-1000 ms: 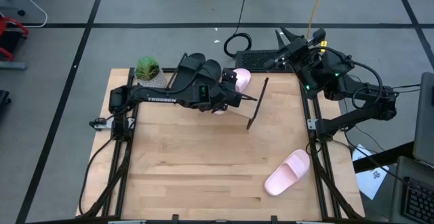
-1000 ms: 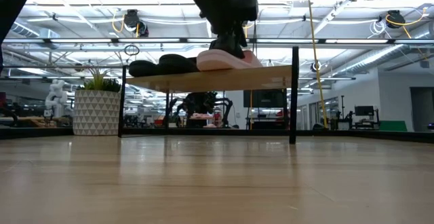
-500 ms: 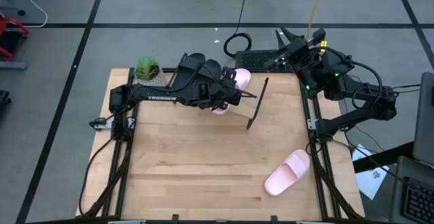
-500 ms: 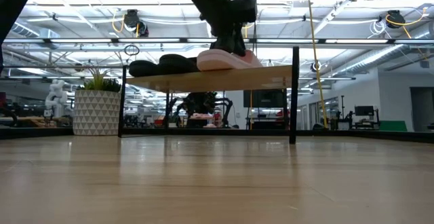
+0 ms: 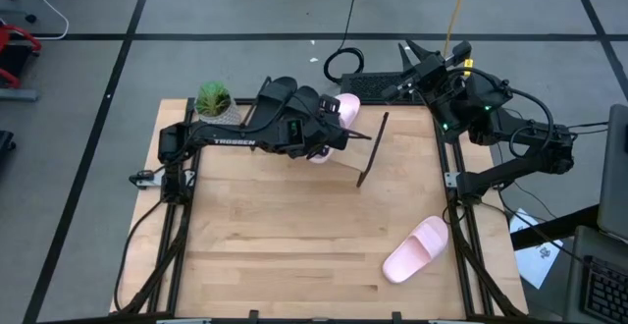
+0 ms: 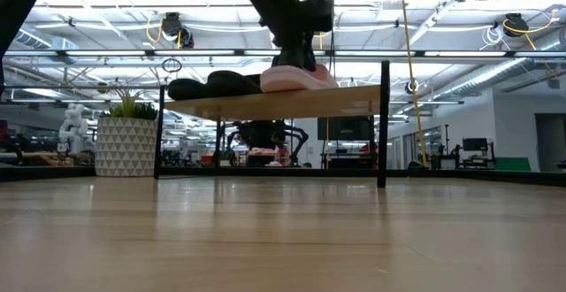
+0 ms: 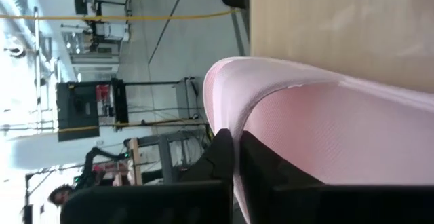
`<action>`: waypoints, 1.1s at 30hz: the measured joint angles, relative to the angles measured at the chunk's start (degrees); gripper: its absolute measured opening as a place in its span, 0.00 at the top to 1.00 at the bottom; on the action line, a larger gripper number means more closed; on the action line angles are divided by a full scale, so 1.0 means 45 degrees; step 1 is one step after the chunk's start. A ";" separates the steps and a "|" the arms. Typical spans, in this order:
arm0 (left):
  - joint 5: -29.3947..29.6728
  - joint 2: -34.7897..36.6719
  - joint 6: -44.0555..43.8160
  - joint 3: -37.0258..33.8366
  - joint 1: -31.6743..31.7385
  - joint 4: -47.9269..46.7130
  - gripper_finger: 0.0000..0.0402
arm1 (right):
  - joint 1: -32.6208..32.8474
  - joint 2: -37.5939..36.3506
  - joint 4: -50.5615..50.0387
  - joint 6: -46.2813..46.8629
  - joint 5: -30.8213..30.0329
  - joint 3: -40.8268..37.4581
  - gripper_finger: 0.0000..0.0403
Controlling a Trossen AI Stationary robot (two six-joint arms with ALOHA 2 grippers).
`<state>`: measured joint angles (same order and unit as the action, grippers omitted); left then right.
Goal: Pick and place slides into the shelf
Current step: Put the left pink slipper on the shelf
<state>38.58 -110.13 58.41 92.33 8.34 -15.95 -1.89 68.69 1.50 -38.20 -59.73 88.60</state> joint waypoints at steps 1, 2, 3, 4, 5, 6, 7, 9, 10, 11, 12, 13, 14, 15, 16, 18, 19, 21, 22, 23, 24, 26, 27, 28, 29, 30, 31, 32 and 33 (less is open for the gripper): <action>0.0107 0.0000 0.0000 0.0000 0.0000 0.0019 0.99 | 0.0000 0.0000 0.0000 0.0000 -0.0004 0.0002 0.85; 0.0159 0.0000 0.0003 0.0000 0.0000 0.0021 0.99 | 0.0000 0.0000 0.0000 0.0000 -0.0004 0.0001 0.85; 0.0175 0.0000 0.0005 0.0000 0.0000 0.0021 0.99 | 0.0000 -0.0001 0.0000 0.0001 0.0001 0.0000 0.85; 0.0177 0.0000 0.0010 0.0000 -0.0010 0.0019 0.99 | 0.0000 0.0000 0.0000 0.0000 0.0001 0.0000 0.85; 0.0178 0.0000 0.0035 0.0000 -0.0027 0.0016 0.99 | 0.0000 0.0000 0.0000 0.0000 0.0001 0.0000 0.85; 0.0191 0.0000 0.0121 0.0000 -0.0045 0.0007 0.99 | 0.0000 -0.0002 0.0000 0.0000 0.0001 0.0000 0.85; 0.0208 0.0000 0.0248 0.0000 -0.0060 -0.0030 0.99 | 0.0000 0.0000 0.0000 0.0000 0.0001 0.0000 0.85; 0.0258 0.0000 0.0396 0.0000 -0.0063 -0.0091 0.99 | 0.0000 0.0000 0.0000 0.0000 0.0001 0.0000 0.85; 0.0352 0.0000 0.0427 0.0000 -0.0063 -0.0105 0.99 | 0.0000 0.0000 0.0000 0.0000 0.0001 0.0000 0.85; 0.0450 0.0000 0.0427 0.0000 -0.0063 -0.0114 1.00 | 0.0000 0.0000 0.0000 0.0000 0.0001 0.0000 0.85; 0.0538 0.0000 0.0427 0.0000 -0.0060 -0.0128 1.00 | 0.0000 0.0000 0.0000 0.0000 0.0001 0.0000 0.85; 0.0643 0.0000 0.0427 0.0000 -0.0058 -0.0127 1.00 | 0.0000 0.0000 0.0000 0.0000 0.0001 0.0001 0.85; 0.0721 0.0000 0.0458 0.0000 -0.0058 -0.0124 1.00 | 0.0000 0.0000 0.0000 0.0000 0.0001 0.0000 0.85; 0.0791 0.0000 0.0534 0.0000 -0.0058 -0.0126 1.00 | 0.0000 0.0000 0.0000 0.0000 0.0001 0.0002 0.85; 0.0828 0.0000 0.0605 0.0000 -0.0058 -0.0129 1.00 | 0.0000 0.0000 0.0000 0.0004 0.0001 0.0001 0.85; 0.0857 0.0000 0.0661 0.0000 -0.0058 -0.0134 1.00 | 0.0000 0.0000 0.0000 0.0000 0.0001 0.0000 0.85; 0.0825 0.0000 0.0622 0.0000 -0.0058 -0.0168 1.00 | 0.0000 0.0000 0.0000 0.0000 0.0001 0.0000 0.85; 0.0759 0.0000 0.0476 0.0000 -0.0058 -0.0317 1.00 | 0.0000 0.0000 0.0000 0.0000 0.0001 0.0000 0.85; 0.0747 0.0000 0.0427 0.0000 -0.0058 -0.0414 1.00 | 0.0000 0.0000 0.0000 0.0000 0.0001 0.0000 0.85; 0.0733 0.0000 0.0368 0.0000 -0.0063 -0.0507 1.00 | 0.0000 0.0000 0.0001 0.0000 0.0001 0.0000 0.85; 0.0716 0.0000 0.0308 0.0000 -0.0063 -0.0597 1.00 | 0.0000 0.0000 0.0000 0.0000 0.0001 0.0000 0.85; 0.0711 0.0000 0.0174 0.0000 -0.0063 -0.0750 1.00 | 0.0000 0.0000 0.0000 0.0004 0.0001 0.0000 0.85; 0.0715 0.0000 0.0099 0.0000 -0.0063 -0.0772 1.00 | 0.0000 -0.0002 0.0005 0.0003 0.0001 0.0000 0.85; 0.0716 0.0000 0.0061 0.0000 -0.0063 -0.0780 1.00 | 0.0000 0.0000 0.0005 0.0005 0.0001 0.0004 0.85; 0.0716 0.0000 0.0004 0.0000 -0.0063 -0.0787 1.00 | 0.0000 0.0000 0.0005 0.0005 0.0001 0.0000 0.85; 0.0716 0.0000 -0.0015 0.0000 -0.0063 -0.0791 1.00 | 0.0000 0.0000 0.0005 0.0002 0.0001 0.0000 0.85; 0.0721 0.0000 -0.0015 0.0000 -0.0063 -0.0795 1.00 | 0.0000 0.0000 0.0005 0.0005 0.0001 0.0004 0.85; 0.0730 0.0000 -0.0019 0.0000 -0.0063 -0.0804 1.00 | 0.0000 0.0000 0.0005 0.0004 0.0001 0.0002 0.85; 0.0735 0.0000 -0.0037 0.0000 -0.0059 -0.0804 1.00 | -0.0003 0.0000 0.0005 0.0003 0.0001 0.0000 0.85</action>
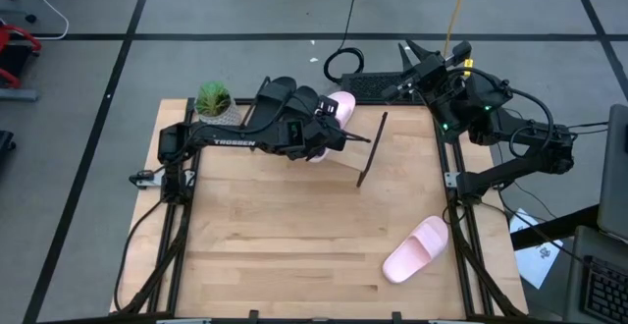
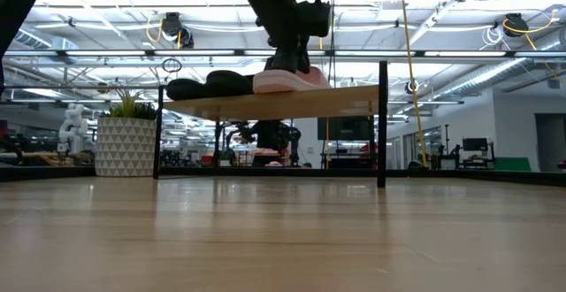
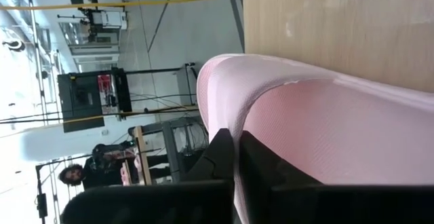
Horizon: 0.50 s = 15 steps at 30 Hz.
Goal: Pick and place slides into the shelf
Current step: Put the left pink slipper on the shelf
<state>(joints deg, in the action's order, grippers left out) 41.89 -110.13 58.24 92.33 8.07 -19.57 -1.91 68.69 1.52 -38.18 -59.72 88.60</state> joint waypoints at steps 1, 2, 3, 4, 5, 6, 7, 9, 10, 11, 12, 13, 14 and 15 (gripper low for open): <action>-0.0002 0.0000 -0.0023 0.0000 0.0009 -0.0005 1.00 | 0.0003 0.0000 0.0000 0.0001 0.0000 0.0003 0.85; 0.0004 0.0000 -0.0052 0.0000 0.0010 -0.0005 1.00 | 0.0002 0.0000 0.0000 -0.0001 0.0000 0.0000 0.85; 0.0027 0.0000 -0.0055 0.0000 0.0010 -0.0006 1.00 | 0.0003 0.0000 0.0000 0.0000 0.0000 0.0001 0.85; 0.0063 0.0000 -0.0055 0.0000 0.0010 -0.0005 1.00 | 0.0002 0.0000 0.0000 0.0001 0.0000 0.0000 0.85; 0.0084 0.0000 -0.0055 0.0000 0.0010 -0.0005 1.00 | 0.0003 0.0000 0.0000 0.0001 0.0000 0.0000 0.85; 0.0093 0.0000 -0.0055 0.0000 0.0010 0.0000 1.00 | 0.0003 0.0000 0.0000 -0.0003 0.0000 0.0001 0.85; 0.0093 0.0000 -0.0055 0.0000 0.0010 0.0000 1.00 | 0.0003 0.0000 0.0000 -0.0003 0.0000 0.0000 0.85; 0.0113 0.0000 -0.0055 0.0000 0.0010 -0.0005 1.00 | 0.0003 0.0000 0.0000 -0.0003 0.0000 0.0004 0.85; 0.0119 0.0000 -0.0055 0.0000 0.0010 0.0000 1.00 | 0.0003 0.0000 0.0000 -0.0003 0.0005 0.0000 0.85; 0.0128 0.0000 -0.0055 0.0000 0.0010 0.0000 1.00 | 0.0003 0.0000 0.0000 -0.0008 0.0000 0.0000 0.85; 0.0127 0.0000 -0.0055 0.0000 0.0010 0.0000 1.00 | 0.0003 0.0000 0.0000 -0.0013 0.0002 0.0001 0.85; 0.0132 0.0000 -0.0055 0.0000 0.0010 0.0000 1.00 | 0.0003 0.0000 0.0000 -0.0013 0.0000 0.0002 0.85; 0.0132 0.0000 -0.0053 0.0000 0.0014 0.0005 1.00 | 0.0003 0.0000 0.0000 -0.0013 0.0000 0.0000 0.85; 0.0132 0.0000 -0.0052 0.0000 0.0015 0.0008 1.00 | 0.0003 0.0000 0.0000 -0.0018 0.0000 0.0000 0.85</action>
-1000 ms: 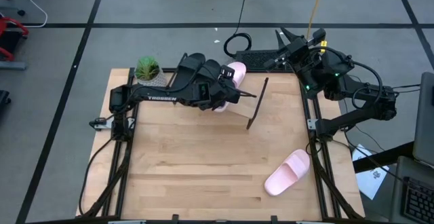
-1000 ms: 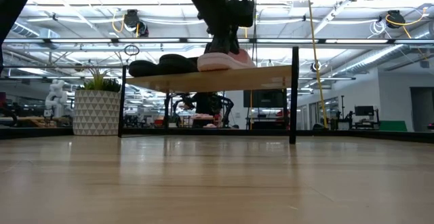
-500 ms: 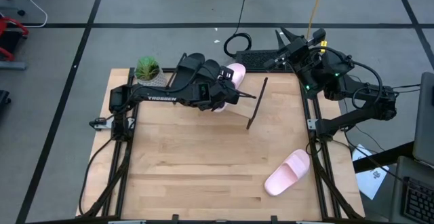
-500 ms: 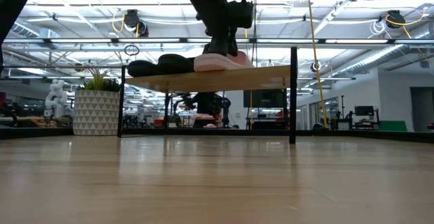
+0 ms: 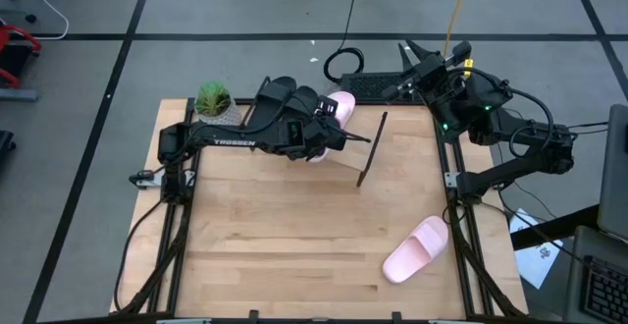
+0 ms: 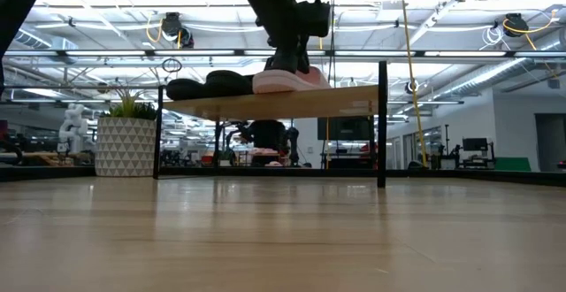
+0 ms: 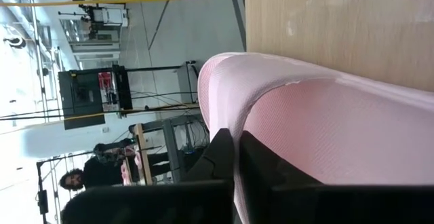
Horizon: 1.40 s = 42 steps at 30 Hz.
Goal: Pick and place slides into the shelf
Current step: Put the left pink slipper on the shelf
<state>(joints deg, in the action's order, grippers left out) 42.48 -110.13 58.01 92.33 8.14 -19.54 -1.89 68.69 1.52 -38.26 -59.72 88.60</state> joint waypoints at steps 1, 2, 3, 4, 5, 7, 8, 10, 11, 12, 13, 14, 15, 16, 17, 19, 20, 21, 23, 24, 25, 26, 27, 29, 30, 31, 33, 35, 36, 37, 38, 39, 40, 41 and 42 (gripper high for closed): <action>0.0005 0.0000 -0.0003 0.0000 0.0000 0.0004 0.99 | 0.0000 0.0000 -0.0004 0.0000 0.0000 0.0000 0.85; 0.0012 0.0000 -0.0002 0.0000 0.0000 0.0012 0.98 | 0.0000 0.0000 -0.0004 0.0000 0.0004 0.0000 0.85; 0.0039 0.0000 0.0000 0.0000 0.0000 0.0026 0.97 | 0.0000 0.0000 0.0000 -0.0005 0.0000 0.0000 0.85; 0.0127 0.0000 0.0002 0.0000 0.0000 0.0066 0.96 | 0.0000 0.0000 -0.0005 -0.0005 0.0000 0.0000 0.85; 0.0222 0.0000 0.0002 0.0000 0.0000 0.0126 0.94 | 0.0000 0.0000 0.0000 -0.0010 0.0000 0.0000 0.85; 0.0325 0.0000 0.0048 0.0000 0.0004 0.0324 0.92 | -0.0002 0.0000 -0.0005 -0.0015 0.0000 0.0002 0.85; 0.0343 0.0000 0.0050 0.0000 0.0010 0.0432 0.91 | 0.0000 0.0000 -0.0005 -0.0019 0.0001 0.0002 0.85; 0.0345 0.0000 0.0060 0.0000 0.0010 0.0677 0.89 | 0.0000 -0.0004 -0.0006 -0.0024 0.0001 0.0000 0.85; 0.0339 0.0000 0.0062 0.0000 -0.0004 0.0718 0.88 | -0.0004 0.0000 -0.0008 -0.0024 0.0005 0.0000 0.85; 0.0330 0.0000 0.0060 0.0000 -0.0020 0.0715 0.87 | 0.0000 0.0000 -0.0005 -0.0029 0.0005 0.0000 0.85; 0.0335 0.0000 0.0064 0.0000 -0.0043 0.0697 0.85 | 0.0000 0.0000 -0.0010 -0.0029 0.0000 0.0000 0.85; 0.0330 0.0000 0.0065 0.0000 -0.0052 0.0645 0.84 | 0.0000 0.0000 -0.0010 -0.0034 0.0000 0.0000 0.85; 0.0330 0.0000 0.0062 0.0000 -0.0063 0.0580 0.83 | 0.0000 0.0000 -0.0010 -0.0073 0.0005 0.0003 0.85; 0.0325 0.0000 0.0061 0.0000 -0.0063 0.0534 0.82 | 0.0000 -0.0002 -0.0010 -0.0100 0.0005 0.0000 0.85; 0.0296 0.0000 0.0062 0.0000 -0.0063 0.0478 0.81 | 0.0000 0.0000 -0.0010 -0.0120 0.0004 0.0003 0.85; 0.0287 0.0000 0.0060 0.0000 -0.0068 0.0365 0.80 | -0.0001 -0.0005 -0.0010 -0.0126 0.0005 0.0000 0.85; 0.0287 0.0000 0.0060 0.0000 -0.0068 0.0351 0.80 | 0.0000 0.0000 -0.0010 -0.0127 0.0000 0.0000 0.85; 0.0287 0.0000 0.0065 0.0000 -0.0063 0.0343 0.80 | 0.0000 0.0000 -0.0014 -0.0126 0.0005 0.0000 0.85; 0.0287 0.0000 0.0065 0.0000 -0.0068 0.0306 0.80 | 0.0000 0.0000 -0.0013 -0.0131 0.0005 0.0000 0.85; 0.0287 0.0000 0.0073 0.0000 -0.0068 0.0302 0.80 | -0.0001 0.0000 -0.0013 -0.0131 0.0001 0.0001 0.85; 0.0287 0.0000 0.0092 0.0000 -0.0068 0.0305 0.80 | -0.0003 0.0000 -0.0015 -0.0152 0.0000 0.0000 0.85; 0.0287 0.0000 0.0123 0.0000 -0.0068 0.0314 0.80 | 0.0000 -0.0001 -0.0015 -0.0219 0.0004 0.0000 0.85; 0.0287 0.0000 0.0159 0.0000 -0.0077 0.0317 0.80 | -0.0002 0.0000 -0.0015 -0.0310 0.0002 0.0002 0.85; 0.0318 0.0000 0.0200 0.0000 -0.0087 0.0317 0.80 | 0.0000 0.0000 -0.0015 -0.0339 0.0000 0.0000 0.85; 0.0343 0.0000 0.0222 0.0000 -0.0087 0.0317 0.80 | 0.0000 0.0000 -0.0015 -0.0335 0.0000 0.0000 0.85; 0.0351 0.0000 0.0233 0.0000 -0.0087 0.0317 0.80 | 0.0000 -0.0005 -0.0015 -0.0330 0.0005 0.0000 0.85; 0.0430 0.0000 0.0231 0.0000 -0.0113 0.0348 0.80 | 0.0000 0.0000 -0.0015 -0.0344 0.0002 0.0000 0.85; 0.0531 0.0000 0.0237 0.0000 -0.0186 0.0351 0.80 | 0.0000 0.0000 -0.0015 -0.0345 0.0002 0.0000 0.85; 0.0571 0.0000 0.0239 0.0000 -0.0235 0.0351 0.80 | 0.0000 0.0000 -0.0016 -0.0340 0.0003 0.0000 0.85; 0.0578 0.0000 0.0240 0.0000 -0.0283 0.0355 0.80 | 0.0000 0.0000 -0.0015 -0.0340 0.0001 0.0001 0.85; 0.0589 0.0000 0.0254 0.0000 -0.0340 0.0366 0.80 | -0.0005 0.0000 -0.0015 -0.0345 0.0000 0.0005 0.85; 0.0612 0.0000 0.0280 0.0000 -0.0368 0.0361 0.80 | 0.0000 0.0000 -0.0015 -0.0350 0.0000 0.0000 0.85; 0.0620 0.0000 0.0278 0.0000 -0.0414 0.0361 0.80 | 0.0000 0.0000 -0.0015 -0.0341 0.0000 0.0000 0.85; 0.0635 0.0000 0.0278 0.0000 -0.0443 0.0367 0.80 | -0.0001 0.0000 -0.0015 -0.0340 0.0005 0.0000 0.85; 0.0695 0.0000 0.0278 0.0000 -0.0493 0.0382 0.80 | 0.0000 0.0000 -0.0015 -0.0340 0.0005 0.0002 0.85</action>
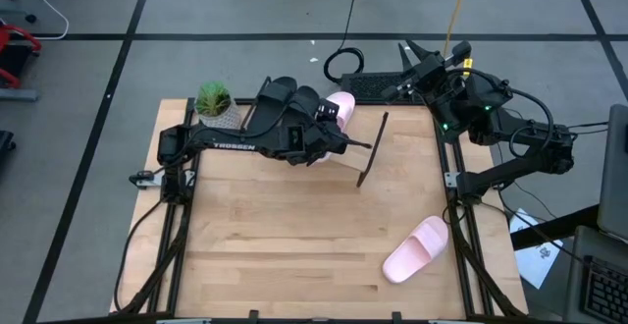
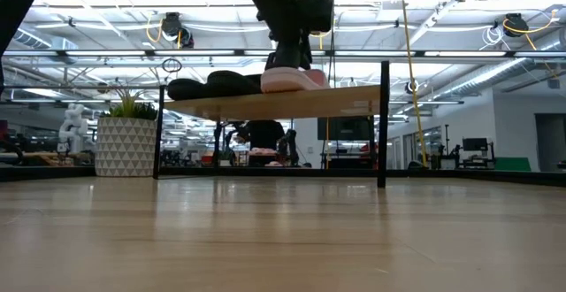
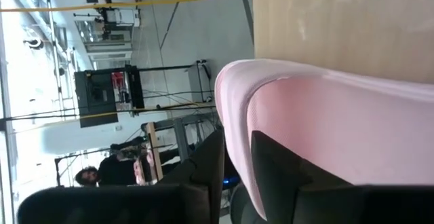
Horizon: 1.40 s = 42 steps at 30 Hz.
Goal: Pick and place slides into the shelf
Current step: Put the left pink slipper on the shelf, then put the pink slipper on the shelf
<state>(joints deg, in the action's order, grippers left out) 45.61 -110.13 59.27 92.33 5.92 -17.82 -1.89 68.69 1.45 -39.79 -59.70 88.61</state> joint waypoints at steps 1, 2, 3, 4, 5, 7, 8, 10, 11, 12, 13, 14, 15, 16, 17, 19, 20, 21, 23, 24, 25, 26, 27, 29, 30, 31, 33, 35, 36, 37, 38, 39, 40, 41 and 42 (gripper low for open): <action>0.0079 0.0000 0.0000 0.0000 -0.0027 0.0018 0.80 | -0.0003 0.0000 0.0000 0.0000 -0.0003 0.0001 0.85; 0.0136 0.0000 0.0000 0.0000 -0.0045 0.0023 0.80 | 0.0000 0.0000 0.0000 -0.0002 -0.0003 0.0001 0.85; 0.0202 0.0000 -0.0004 0.0000 -0.0063 0.0026 0.80 | 0.0000 0.0000 0.0000 -0.0005 -0.0005 -0.0002 0.85; 0.0231 0.0000 -0.0002 0.0000 -0.0073 0.0023 0.80 | 0.0000 0.0000 0.0000 -0.0005 -0.0005 -0.0002 0.85; 0.0233 0.0000 0.0000 0.0000 -0.0077 0.0025 0.80 | 0.0000 0.0000 0.0000 0.0000 -0.0005 -0.0002 0.85; 0.0234 0.0000 -0.0005 0.0000 -0.0080 0.0032 0.80 | 0.0000 0.0000 0.0000 0.0000 -0.0005 0.0000 0.85; 0.0247 0.0000 -0.0006 0.0000 -0.0080 0.0035 0.80 | -0.0001 0.0000 0.0000 -0.0007 -0.0005 -0.0001 0.85; 0.0400 0.0000 -0.0005 0.0000 -0.0094 0.0104 0.80 | 0.0000 0.0000 0.0000 -0.0010 -0.0005 -0.0001 0.85; 0.0543 0.0000 0.0012 0.0000 -0.0107 0.0163 0.80 | 0.0000 0.0000 0.0000 -0.0015 -0.0005 -0.0002 0.85; 0.0660 0.0000 0.0062 0.0000 -0.0122 0.0247 0.80 | 0.0000 0.0000 -0.0005 -0.0019 -0.0005 -0.0002 0.85; 0.0747 0.0000 0.0135 0.0000 -0.0139 0.0320 0.80 | 0.0000 0.0000 -0.0005 -0.0019 -0.0005 -0.0002 0.85; 0.0773 0.0021 0.0147 0.0000 -0.0162 0.0346 0.80 | -0.0002 0.0000 -0.0005 -0.0019 -0.0005 0.0000 0.85; 0.0772 0.0065 0.0137 0.0000 -0.0177 0.0313 0.80 | 0.0000 0.0000 -0.0005 -0.0024 -0.0005 -0.0002 0.85; 0.0768 0.0087 0.0084 0.0000 -0.0197 0.0314 0.80 | 0.0000 0.0000 -0.0005 -0.0024 -0.0005 0.0000 0.85; 0.0777 0.0112 0.0053 0.0000 -0.0236 0.0348 0.80 | -0.0003 0.0000 -0.0005 -0.0024 -0.0005 -0.0002 0.85; 0.0787 0.0180 0.0054 0.0000 -0.0290 0.0326 0.80 | -0.0002 0.0000 -0.0005 -0.0024 -0.0005 0.0000 0.85; 0.0785 0.0220 0.0057 0.0000 -0.0331 0.0280 0.80 | 0.0000 0.0000 -0.0005 -0.0024 -0.0005 -0.0001 0.85; 0.0782 0.0239 0.0068 0.0000 -0.0367 0.0307 0.80 | -0.0005 0.0000 -0.0005 -0.0024 -0.0005 0.0001 0.85; 0.0819 0.0285 0.0091 0.0000 -0.0467 0.0352 0.80 | -0.0002 0.0000 -0.0005 -0.0024 -0.0005 0.0001 0.85; 0.0881 0.0343 0.0077 0.0000 -0.0527 0.0312 0.80 | -0.0005 0.0000 -0.0005 -0.0024 -0.0005 -0.0002 0.85; 0.0898 0.0422 0.0034 0.0000 -0.0589 0.0210 0.80 | 0.0000 0.0000 -0.0006 -0.0024 -0.0005 -0.0001 0.85; 0.0932 0.0465 0.0026 0.0000 -0.0660 0.0221 0.80 | 0.0000 0.0000 -0.0005 -0.0024 -0.0005 0.0000 0.85; 0.0986 0.0522 0.0024 0.0000 -0.0740 0.0319 0.80 | -0.0003 0.0000 -0.0005 -0.0024 -0.0005 0.0001 0.85; 0.1341 0.0741 0.0016 0.0000 -0.0923 0.0254 0.80 | 0.0000 0.0000 -0.0005 -0.0024 -0.0005 0.0003 0.85; 0.1569 0.0812 0.0006 0.0000 -0.1044 0.0338 0.80 | -0.0005 0.0000 -0.0005 -0.0024 -0.0005 -0.0002 0.85; 0.1678 0.0966 -0.0014 0.0005 -0.1150 0.0298 0.80 | -0.0005 0.0000 -0.0005 -0.0024 -0.0013 -0.0002 0.85; 0.2041 0.1308 -0.0205 0.0005 -0.1419 0.0023 0.80 | -0.0004 0.0000 -0.0007 -0.0019 -0.0018 0.0000 0.85; 0.2602 0.1697 -0.0348 0.0003 -0.1739 -0.0100 0.80 | -0.0002 0.0000 -0.0026 0.0084 -0.0047 -0.0001 0.85; 0.3070 0.1900 -0.0486 0.0005 -0.1914 -0.0124 0.80 | -0.0003 -0.0002 -0.0160 0.0230 -0.0058 -0.0002 0.85; 0.3598 0.2144 -0.0667 0.0005 -0.2101 -0.0141 0.80 | 0.0021 -0.0005 -0.0437 0.0510 -0.0058 0.0003 0.85; 0.4134 0.2395 -0.0863 0.0005 -0.2293 -0.0233 0.80 | 0.0060 -0.0010 -0.0877 0.0899 -0.0056 0.0003 0.85; 0.4623 0.2699 -0.1195 0.0005 -0.2459 -0.0343 0.80 | 0.0171 -0.0010 -0.1458 0.1324 -0.0058 0.0003 0.85; 0.5076 0.3057 -0.1642 0.0001 -0.2628 -0.0561 0.80 | 0.0323 -0.0010 -0.2179 0.1770 -0.0057 0.0003 0.85; 0.5489 0.3457 -0.2183 0.0005 -0.2804 -0.0800 0.80 | 0.0472 -0.0005 -0.2966 0.2212 -0.0024 0.0003 0.85; 0.5831 0.3869 -0.2840 0.0005 -0.2968 -0.1065 0.80 | 0.0681 -0.0001 -0.3783 0.2610 0.0046 0.0003 0.85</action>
<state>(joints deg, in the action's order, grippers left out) 71.85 -92.72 46.48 92.36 -7.44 -22.61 1.17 68.68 -15.57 -28.05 -59.50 88.62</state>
